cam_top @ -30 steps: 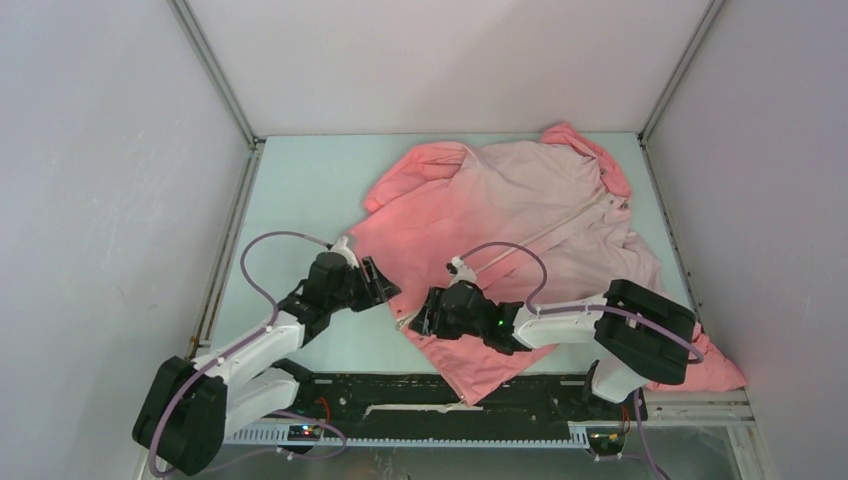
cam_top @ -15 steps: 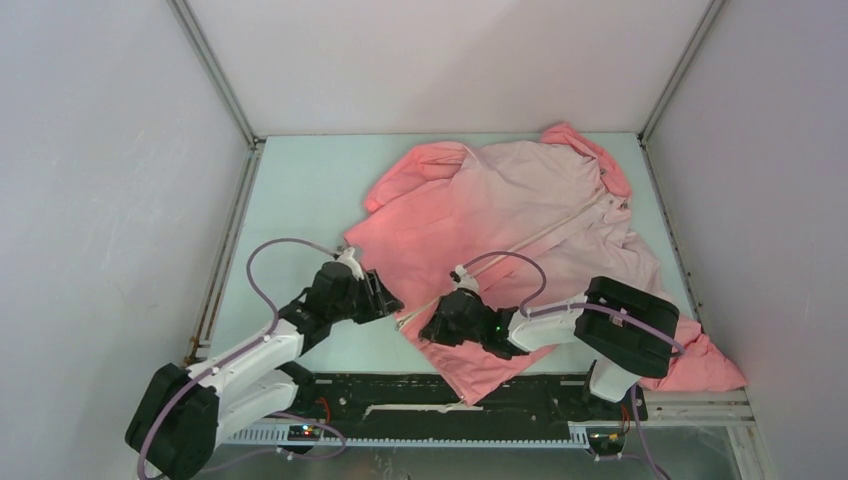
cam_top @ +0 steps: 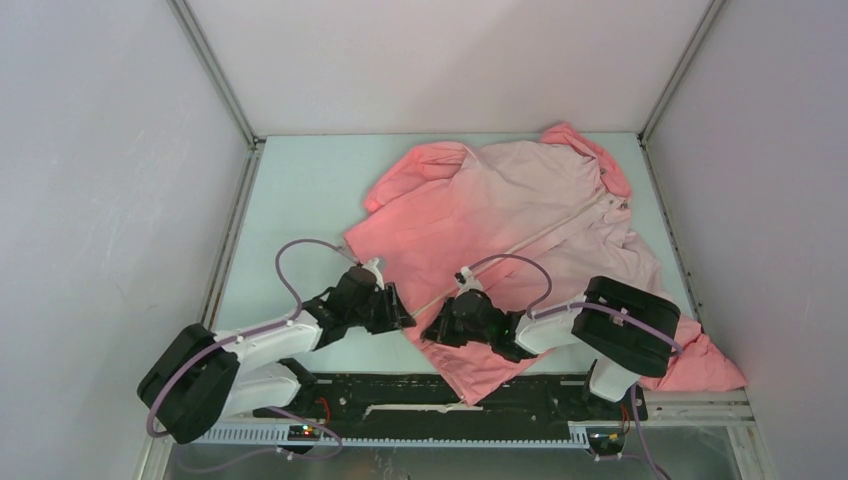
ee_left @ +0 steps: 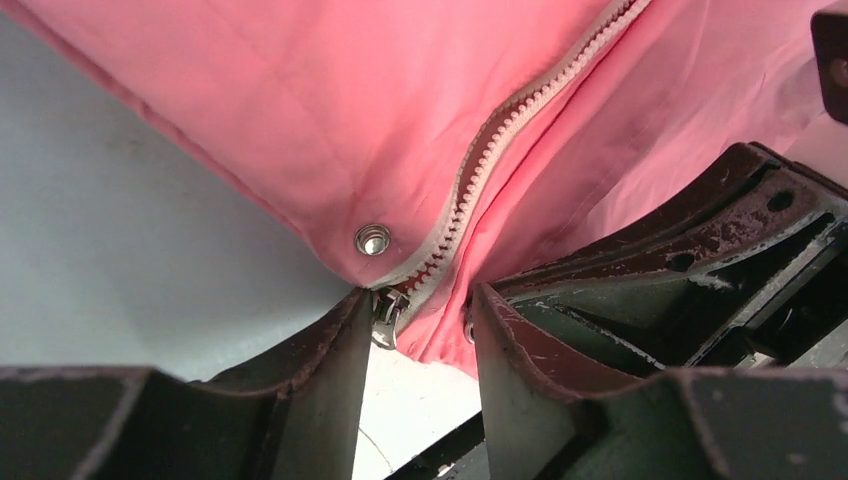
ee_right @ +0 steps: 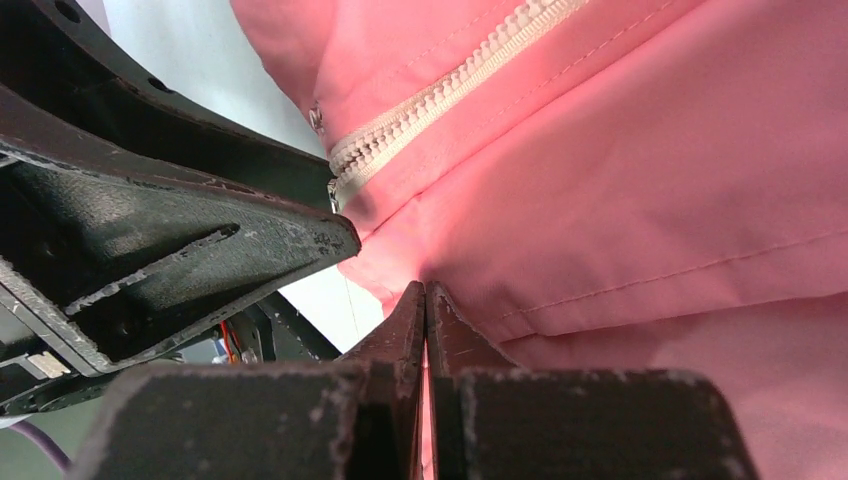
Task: Zip up the jacket
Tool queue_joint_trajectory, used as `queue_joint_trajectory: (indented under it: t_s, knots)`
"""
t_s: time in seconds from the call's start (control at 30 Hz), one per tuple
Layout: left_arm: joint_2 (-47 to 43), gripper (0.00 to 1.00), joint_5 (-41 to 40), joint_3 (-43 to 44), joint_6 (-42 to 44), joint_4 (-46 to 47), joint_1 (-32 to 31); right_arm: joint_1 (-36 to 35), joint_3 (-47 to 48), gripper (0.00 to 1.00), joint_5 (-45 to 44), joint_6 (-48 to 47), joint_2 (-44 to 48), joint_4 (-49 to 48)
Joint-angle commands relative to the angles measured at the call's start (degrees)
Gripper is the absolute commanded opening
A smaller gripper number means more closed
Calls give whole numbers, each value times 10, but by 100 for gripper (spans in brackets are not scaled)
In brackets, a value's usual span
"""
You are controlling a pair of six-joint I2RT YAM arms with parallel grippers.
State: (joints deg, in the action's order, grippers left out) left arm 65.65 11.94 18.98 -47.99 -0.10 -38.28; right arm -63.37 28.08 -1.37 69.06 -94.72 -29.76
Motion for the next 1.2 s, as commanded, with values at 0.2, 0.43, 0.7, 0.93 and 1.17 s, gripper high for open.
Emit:
queue_joint_trajectory:
  t_s: [0.2,0.43,0.7,0.93,1.17]
  knots:
    - [-15,25,-12,-9,-11,16,-15,8,-17,2,34,-10,-17,-44]
    - [-42,14,-16,-18,-12,22,-15,37,-72,24,69,43,-21,-193]
    - [-52,10,-9,-23,-14,23,-15,73,-83,46,118,114,-81,-331]
    - [-55,8,18,-27,-14,43,-15,75,-87,52,94,144,-81,-348]
    - [-53,5,54,-37,-19,73,-16,85,-77,51,88,177,-92,-341]
